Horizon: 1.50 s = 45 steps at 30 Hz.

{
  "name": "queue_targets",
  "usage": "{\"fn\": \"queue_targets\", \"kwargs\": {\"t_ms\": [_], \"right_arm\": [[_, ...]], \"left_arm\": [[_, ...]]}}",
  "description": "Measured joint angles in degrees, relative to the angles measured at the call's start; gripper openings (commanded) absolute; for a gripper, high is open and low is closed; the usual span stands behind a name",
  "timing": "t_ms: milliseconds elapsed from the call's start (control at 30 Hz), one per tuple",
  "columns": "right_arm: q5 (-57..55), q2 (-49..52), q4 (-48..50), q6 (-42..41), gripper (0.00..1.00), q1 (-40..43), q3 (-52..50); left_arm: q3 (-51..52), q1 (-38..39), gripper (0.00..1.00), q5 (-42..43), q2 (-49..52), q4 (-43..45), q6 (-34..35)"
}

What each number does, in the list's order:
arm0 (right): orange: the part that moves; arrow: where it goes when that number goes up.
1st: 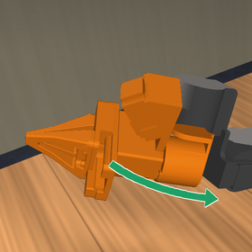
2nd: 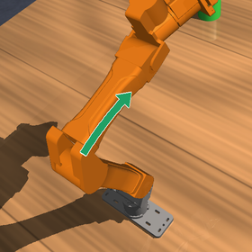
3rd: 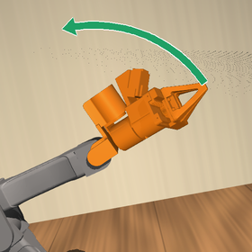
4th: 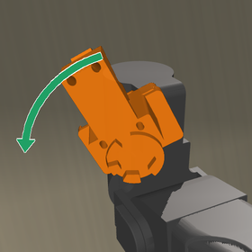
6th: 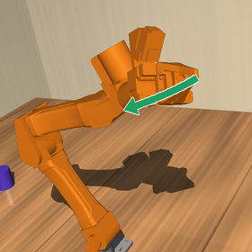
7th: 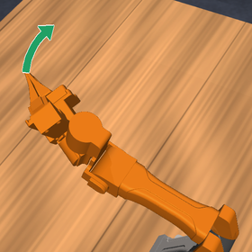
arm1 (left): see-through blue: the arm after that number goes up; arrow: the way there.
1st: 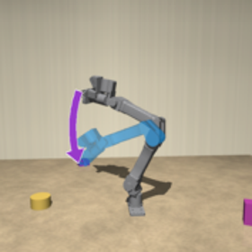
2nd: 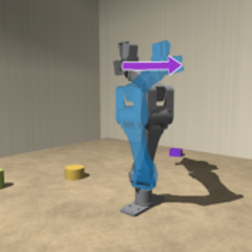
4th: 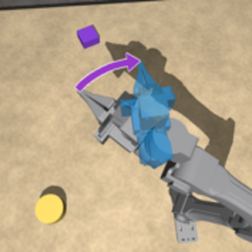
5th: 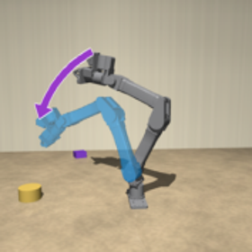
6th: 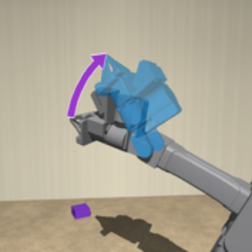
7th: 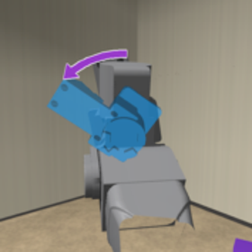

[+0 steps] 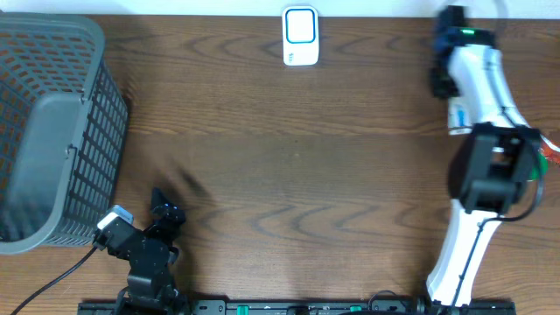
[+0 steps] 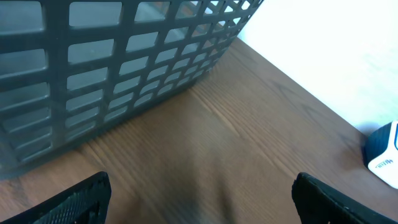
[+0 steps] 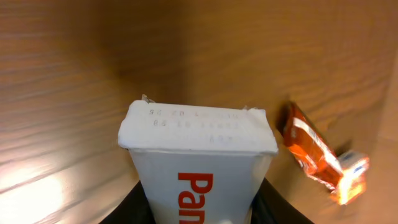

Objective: Scan the item barcode
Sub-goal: 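Carry the caplet box to the right table edge and release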

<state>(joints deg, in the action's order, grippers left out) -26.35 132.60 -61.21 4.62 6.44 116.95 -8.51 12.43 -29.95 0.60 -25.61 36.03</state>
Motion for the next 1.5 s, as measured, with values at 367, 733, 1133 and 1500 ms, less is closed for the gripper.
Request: {"fn": "queue_targets", "kwargs": {"t_ms": [367,733,1133,1500], "right_arm": [[13.2,0.0,4.0,-1.9,0.27,16.0,-1.9],[16.7,0.0,6.9,-4.1,0.90,17.1,-2.0],[12.8,-8.2,5.5,-7.6,0.99,16.7,-3.1],[27.5,-42.9,-3.0,-10.8,0.93,6.3,-2.6]], "left_arm": [[0.0,0.0,0.93,0.0,0.0,0.0,0.0],[0.0,0.0,0.93,0.0,0.0,0.0,0.0],[0.0,0.0,0.94,0.0,0.0,0.0,0.0],[0.0,0.0,0.93,0.0,0.0,0.0,0.0]]}}
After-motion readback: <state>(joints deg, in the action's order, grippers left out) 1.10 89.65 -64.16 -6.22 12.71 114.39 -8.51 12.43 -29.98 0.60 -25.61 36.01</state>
